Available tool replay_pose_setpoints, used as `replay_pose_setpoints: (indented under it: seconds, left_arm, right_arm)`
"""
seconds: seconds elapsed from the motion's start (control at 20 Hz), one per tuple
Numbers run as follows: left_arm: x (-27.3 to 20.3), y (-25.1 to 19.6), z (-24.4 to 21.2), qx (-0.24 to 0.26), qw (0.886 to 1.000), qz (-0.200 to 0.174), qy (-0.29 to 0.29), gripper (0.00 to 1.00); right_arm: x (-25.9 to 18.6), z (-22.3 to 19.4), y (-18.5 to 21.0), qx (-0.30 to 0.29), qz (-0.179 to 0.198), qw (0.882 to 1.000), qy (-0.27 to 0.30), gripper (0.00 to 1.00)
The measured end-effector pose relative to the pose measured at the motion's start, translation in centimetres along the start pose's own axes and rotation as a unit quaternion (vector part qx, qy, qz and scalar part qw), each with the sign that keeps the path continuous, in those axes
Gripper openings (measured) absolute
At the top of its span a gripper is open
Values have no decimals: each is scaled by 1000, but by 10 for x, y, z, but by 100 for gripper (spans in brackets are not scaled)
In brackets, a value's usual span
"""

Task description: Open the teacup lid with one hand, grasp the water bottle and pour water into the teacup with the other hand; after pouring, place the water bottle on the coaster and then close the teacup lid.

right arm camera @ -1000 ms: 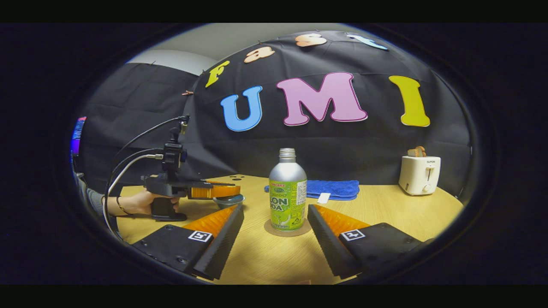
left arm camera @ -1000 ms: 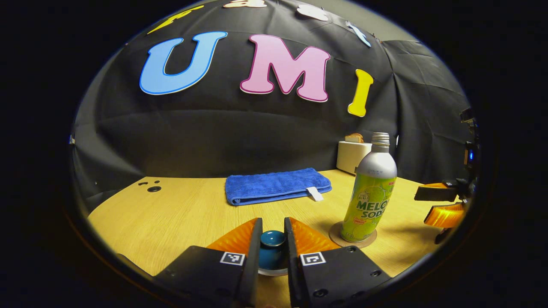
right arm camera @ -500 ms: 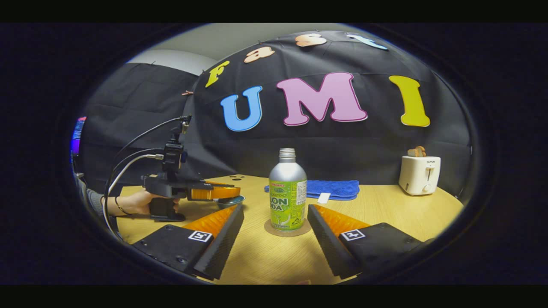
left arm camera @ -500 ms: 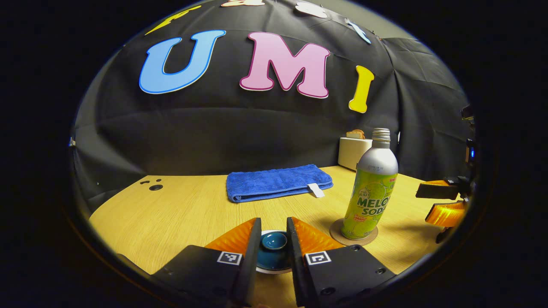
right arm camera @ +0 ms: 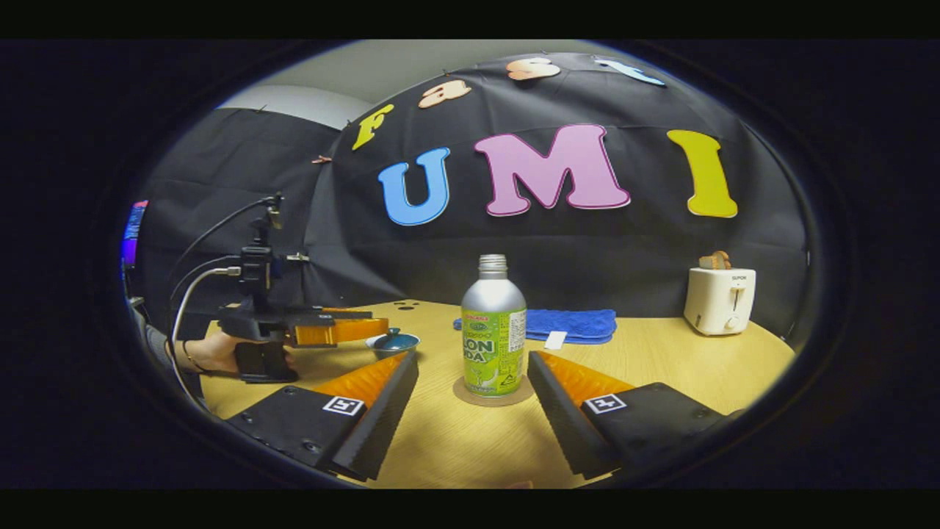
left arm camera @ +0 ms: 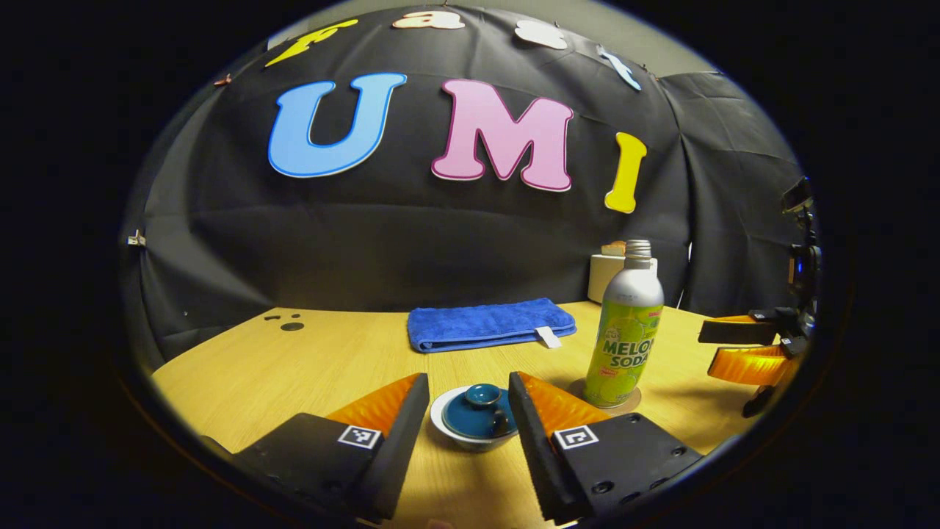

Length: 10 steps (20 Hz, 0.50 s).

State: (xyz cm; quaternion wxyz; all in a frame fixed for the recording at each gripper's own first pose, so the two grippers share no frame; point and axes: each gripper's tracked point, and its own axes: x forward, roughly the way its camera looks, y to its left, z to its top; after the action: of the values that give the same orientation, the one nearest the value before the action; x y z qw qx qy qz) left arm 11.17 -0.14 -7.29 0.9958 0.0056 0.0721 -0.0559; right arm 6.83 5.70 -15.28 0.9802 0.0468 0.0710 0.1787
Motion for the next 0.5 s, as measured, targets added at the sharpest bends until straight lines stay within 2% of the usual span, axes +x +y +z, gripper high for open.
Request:
replay_pose_setpoints:
  seconds: [0.25,0.5]
  left_arm:
    - [-28,-1,1,0,1000,11,-16,88]
    - [-40,4,-1,-1,999,37,-16,95]
  right_arm:
    - [0,0,-1,-1,-3,1000,1,93]
    - [-1,0,-4,-1,-10,1000,0,93]
